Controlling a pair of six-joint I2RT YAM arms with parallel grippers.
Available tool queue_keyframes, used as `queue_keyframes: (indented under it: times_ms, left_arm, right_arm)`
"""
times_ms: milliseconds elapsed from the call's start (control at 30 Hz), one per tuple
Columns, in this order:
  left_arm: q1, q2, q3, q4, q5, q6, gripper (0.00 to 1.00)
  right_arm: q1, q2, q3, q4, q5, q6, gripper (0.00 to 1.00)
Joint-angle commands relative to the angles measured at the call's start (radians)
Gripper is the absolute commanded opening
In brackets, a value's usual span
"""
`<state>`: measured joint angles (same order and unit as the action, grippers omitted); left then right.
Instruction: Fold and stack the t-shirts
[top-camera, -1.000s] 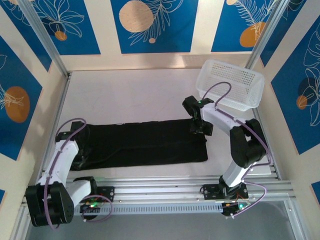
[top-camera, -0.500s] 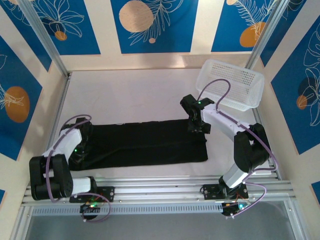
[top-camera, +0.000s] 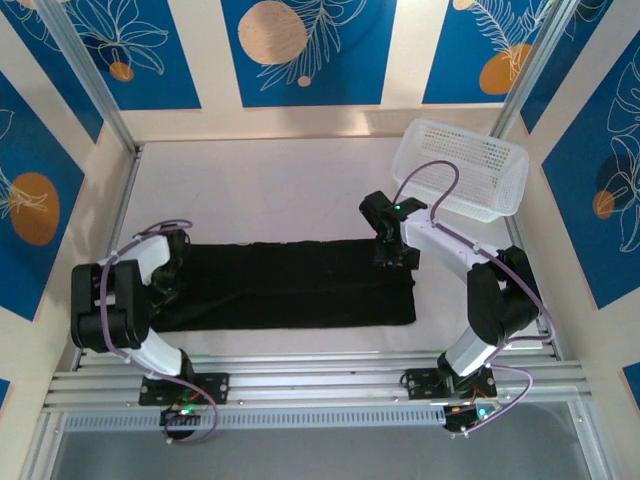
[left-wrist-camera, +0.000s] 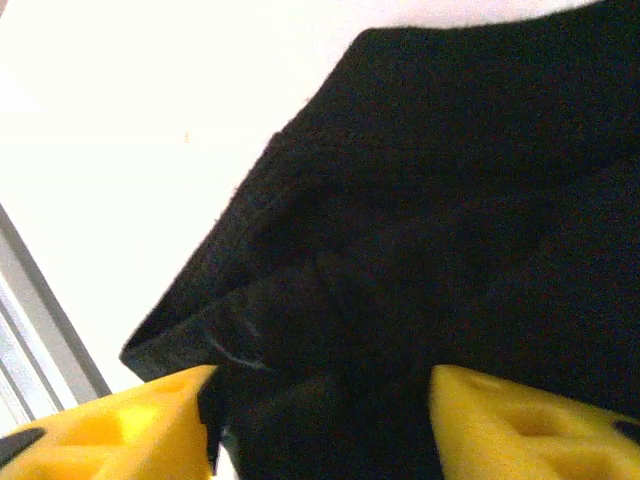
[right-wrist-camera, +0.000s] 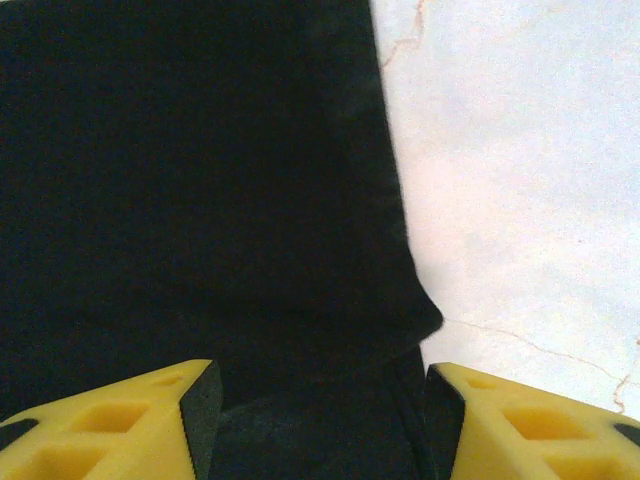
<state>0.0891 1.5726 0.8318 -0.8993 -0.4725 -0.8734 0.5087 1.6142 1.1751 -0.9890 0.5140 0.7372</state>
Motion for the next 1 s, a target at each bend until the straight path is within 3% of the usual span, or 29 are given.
queue_keyframes:
  times_ms: [0,100,200,400,533,667,967]
  left_arm:
    - [-0.005,-0.051,0.057,-0.028,0.016,0.032,0.66]
    - [-0.013,-0.162,0.101,-0.092,0.014,0.038,0.73]
    - [-0.021,-0.268,0.135,-0.145,0.045,0.022,0.74]
    - [-0.065,-0.362,0.086,-0.193,0.304,-0.082,0.57]
    - [-0.114,-0.395,-0.036,-0.128,0.459,-0.185,0.47]
    - [-0.106,-0.331,-0.076,-0.073,0.423,-0.201,0.37]
    - [-0.032,0.003,0.071,0.079,0.352,-0.110,0.28]
  right_arm:
    - [0.004,-0.015,0.001,0.025,-0.038,-0.040,0.58]
    - [-0.002,-0.001,0.026,0.049,-0.085,-0.083,0.58]
    - [-0.017,0.028,0.044,0.076,-0.136,-0.113,0.57]
    - [-0.045,0.132,0.105,0.085,-0.201,-0.166,0.50]
    - [-0.045,0.204,0.161,0.081,-0.185,-0.204,0.47]
    - [-0.045,0.280,0.203,0.054,-0.154,-0.209,0.44]
    - [-0.037,0.395,0.226,-0.051,-0.118,-0.150,0.45]
